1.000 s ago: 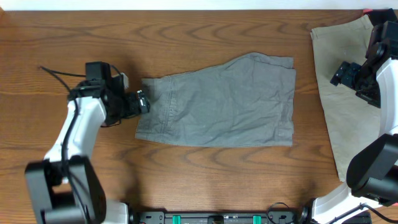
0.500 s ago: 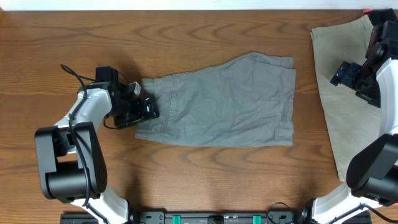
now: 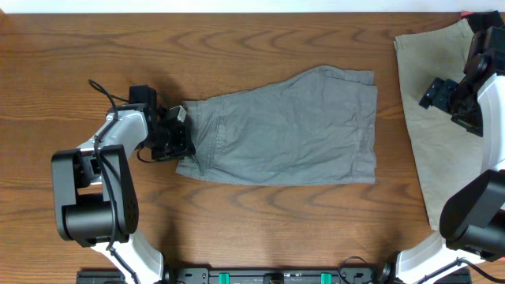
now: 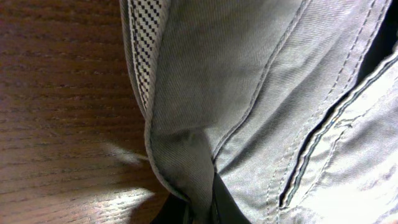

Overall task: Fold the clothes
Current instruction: 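Lift the left edge and fold it rightward over the shorts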

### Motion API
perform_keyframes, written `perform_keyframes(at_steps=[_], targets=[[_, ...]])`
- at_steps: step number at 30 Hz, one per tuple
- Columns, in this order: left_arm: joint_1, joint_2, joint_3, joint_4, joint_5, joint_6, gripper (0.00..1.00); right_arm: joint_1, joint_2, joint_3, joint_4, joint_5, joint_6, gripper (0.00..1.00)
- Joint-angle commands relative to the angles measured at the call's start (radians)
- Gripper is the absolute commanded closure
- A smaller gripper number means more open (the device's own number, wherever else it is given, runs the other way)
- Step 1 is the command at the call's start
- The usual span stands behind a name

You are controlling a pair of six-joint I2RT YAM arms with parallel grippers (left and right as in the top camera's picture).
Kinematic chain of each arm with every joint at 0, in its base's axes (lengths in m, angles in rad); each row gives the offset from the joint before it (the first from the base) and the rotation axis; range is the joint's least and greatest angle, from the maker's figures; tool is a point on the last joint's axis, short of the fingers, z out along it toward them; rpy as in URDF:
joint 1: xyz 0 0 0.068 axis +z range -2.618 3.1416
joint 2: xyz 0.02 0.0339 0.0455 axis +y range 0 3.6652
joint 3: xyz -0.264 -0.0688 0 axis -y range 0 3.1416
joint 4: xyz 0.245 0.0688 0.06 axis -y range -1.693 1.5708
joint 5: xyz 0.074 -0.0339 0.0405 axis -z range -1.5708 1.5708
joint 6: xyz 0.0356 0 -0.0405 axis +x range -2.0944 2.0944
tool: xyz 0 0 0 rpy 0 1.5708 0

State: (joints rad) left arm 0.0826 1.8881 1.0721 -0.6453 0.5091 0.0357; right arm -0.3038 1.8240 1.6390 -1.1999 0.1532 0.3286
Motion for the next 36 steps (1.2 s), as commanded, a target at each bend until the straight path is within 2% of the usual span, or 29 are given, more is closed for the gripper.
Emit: perform_keyframes(at_steps=[1,6,12,21,27,36], targets=[[0.005,0.027,-0.01,-0.024,-0.128,-0.082,0.94,-0.003,0.0,0.006,0.0,0.006,0.007,0.01],[0.035,0.014,0.094,-0.195,-0.27,-0.161,0.94,-0.003,0.0,0.006,0.0,0.006,0.007,0.01],[0.034,-0.009,0.378,-0.521,-0.424,-0.182,0.94,-0.003,0.0,0.006,0.0,0.006,0.007,0.01],[-0.011,-0.021,0.847,-0.947,-0.428,-0.141,0.94,-0.003,0.0,0.006,0.0,0.006,0.007,0.01],[-0.175,-0.079,0.908,-1.014,-0.424,-0.151,0.94,-0.003,0.0,0.006,0.0,0.006,0.007,0.01],[-0.465,-0.081,0.864,-0.967,-0.372,-0.18,0.94,-0.003,0.0,0.006,0.0,0.006,0.007,0.01]])
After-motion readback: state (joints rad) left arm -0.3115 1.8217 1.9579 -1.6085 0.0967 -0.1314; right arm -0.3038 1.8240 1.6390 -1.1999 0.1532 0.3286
